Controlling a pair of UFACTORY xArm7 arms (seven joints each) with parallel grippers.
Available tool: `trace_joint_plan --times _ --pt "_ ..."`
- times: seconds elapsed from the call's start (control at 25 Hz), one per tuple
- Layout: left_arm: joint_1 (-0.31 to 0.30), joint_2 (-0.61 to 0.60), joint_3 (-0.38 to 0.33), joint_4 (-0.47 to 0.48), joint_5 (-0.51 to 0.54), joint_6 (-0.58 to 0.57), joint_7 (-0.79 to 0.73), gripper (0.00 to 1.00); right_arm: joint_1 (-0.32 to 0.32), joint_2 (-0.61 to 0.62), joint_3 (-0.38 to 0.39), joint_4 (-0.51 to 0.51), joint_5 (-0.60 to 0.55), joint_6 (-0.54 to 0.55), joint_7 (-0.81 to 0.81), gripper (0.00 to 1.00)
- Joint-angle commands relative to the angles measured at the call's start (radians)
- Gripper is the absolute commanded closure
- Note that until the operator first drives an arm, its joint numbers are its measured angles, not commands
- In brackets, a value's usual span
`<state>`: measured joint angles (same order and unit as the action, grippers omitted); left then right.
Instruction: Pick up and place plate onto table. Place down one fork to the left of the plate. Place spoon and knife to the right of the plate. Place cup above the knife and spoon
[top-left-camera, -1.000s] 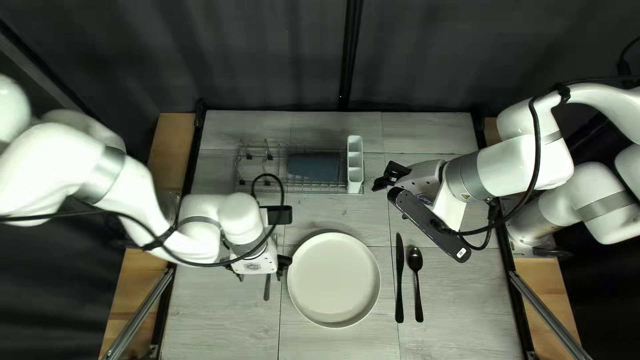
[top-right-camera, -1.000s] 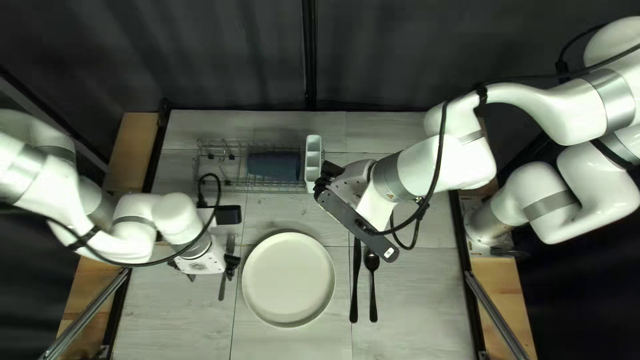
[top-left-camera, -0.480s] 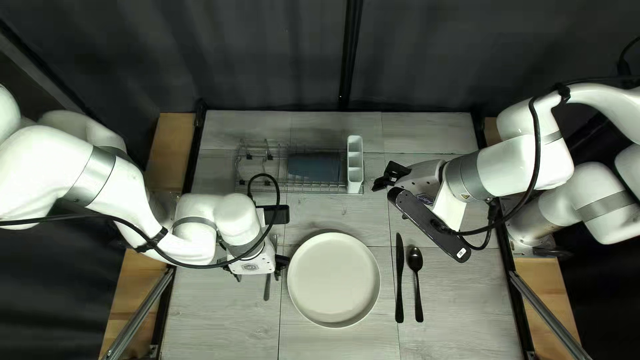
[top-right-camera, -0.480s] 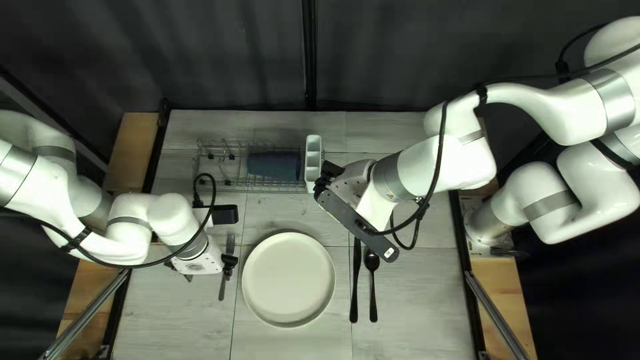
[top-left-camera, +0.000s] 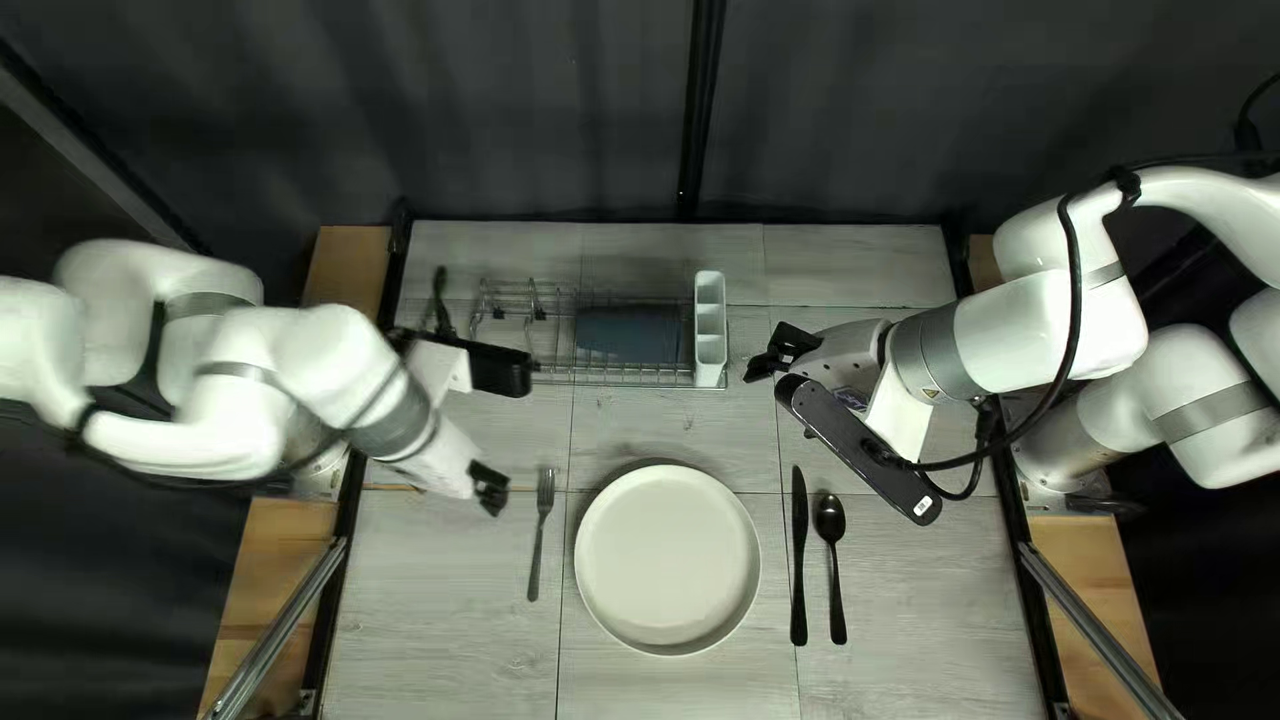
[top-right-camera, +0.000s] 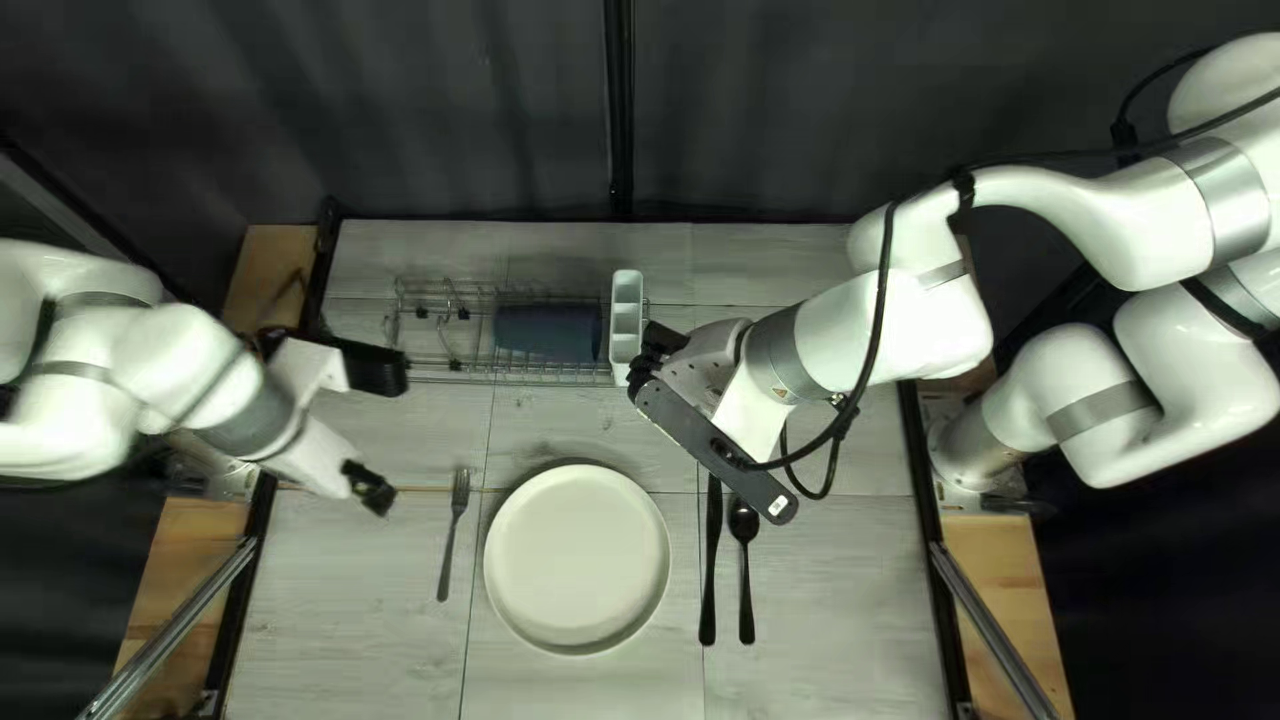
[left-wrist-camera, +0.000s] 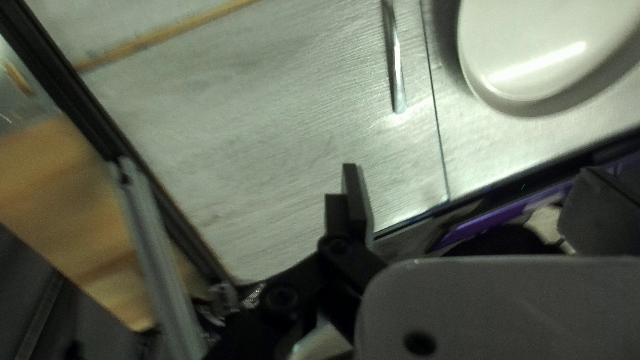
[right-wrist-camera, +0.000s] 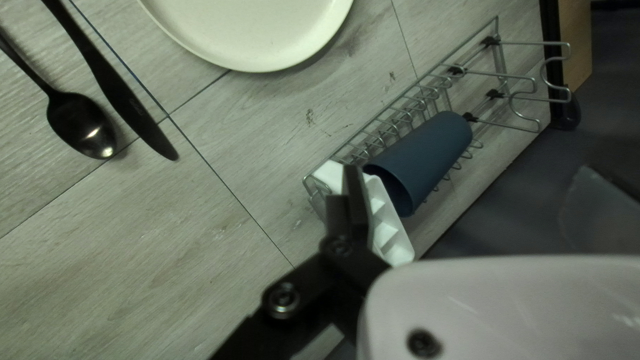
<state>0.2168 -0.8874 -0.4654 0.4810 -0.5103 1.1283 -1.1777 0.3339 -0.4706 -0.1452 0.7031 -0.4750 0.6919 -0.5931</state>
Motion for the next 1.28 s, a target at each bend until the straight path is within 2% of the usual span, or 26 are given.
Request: trace_joint_plan --times 0.04,0.16,0.2,0.24,0.28,0.64,0.76,0.8,0.84,0.92,1.2,1.28 --pt "-0.001 -0.005 0.014 -0.013 -0.011 -0.003 0.005 0.00 0.000 0.000 0.000 0.000 0.000 0.000 0.000 0.00" --pt "-0.037 -0.086 0.146 0.052 0.102 0.161 0.154 0.00 0.000 0.000 0.000 0.000 0.000 0.000 0.000 0.00" --pt "-0.074 -0.123 0.213 0.092 0.164 0.240 0.251 0.00 0.000 0.000 0.000 0.000 0.000 0.000 0.000 0.00" --pt "-0.094 -0.134 0.242 0.114 0.191 0.273 0.303 0.00 0.000 0.000 0.000 0.000 0.000 0.000 0.000 0.00" --pt "-0.123 -0.148 0.303 0.178 0.249 0.350 0.400 0.00 0.000 0.000 0.000 0.000 0.000 0.000 0.000 0.00" --pt "-0.123 -0.159 0.322 0.184 0.248 0.369 0.412 0.00 0.000 0.000 0.000 0.000 0.000 0.000 0.000 0.00" --pt "-0.134 -0.187 0.358 0.326 0.334 0.536 0.459 0.00 0.000 0.000 0.000 0.000 0.000 0.000 0.000 0.00" --pt "-0.145 -0.195 0.364 0.404 0.396 0.612 0.512 0.00 0.000 0.000 0.000 0.000 0.000 0.000 0.000 0.00" --pt "-0.151 -0.198 0.360 0.423 0.419 0.629 0.533 0.00 0.000 0.000 0.000 0.000 0.000 0.000 0.000 0.00" --pt "-0.189 -0.234 0.370 0.522 0.508 0.723 0.639 0.00 0.000 0.000 0.000 0.000 0.000 0.000 0.000 0.00" --pt "-0.197 -0.249 0.372 0.532 0.522 0.736 0.659 0.00 -0.001 -0.004 0.010 -0.009 -0.013 0.001 0.005 0.00" --pt "-0.197 -0.249 0.372 0.532 0.522 0.736 0.659 0.00 -0.004 0.072 -0.027 0.083 0.040 0.050 -0.012 0.00"
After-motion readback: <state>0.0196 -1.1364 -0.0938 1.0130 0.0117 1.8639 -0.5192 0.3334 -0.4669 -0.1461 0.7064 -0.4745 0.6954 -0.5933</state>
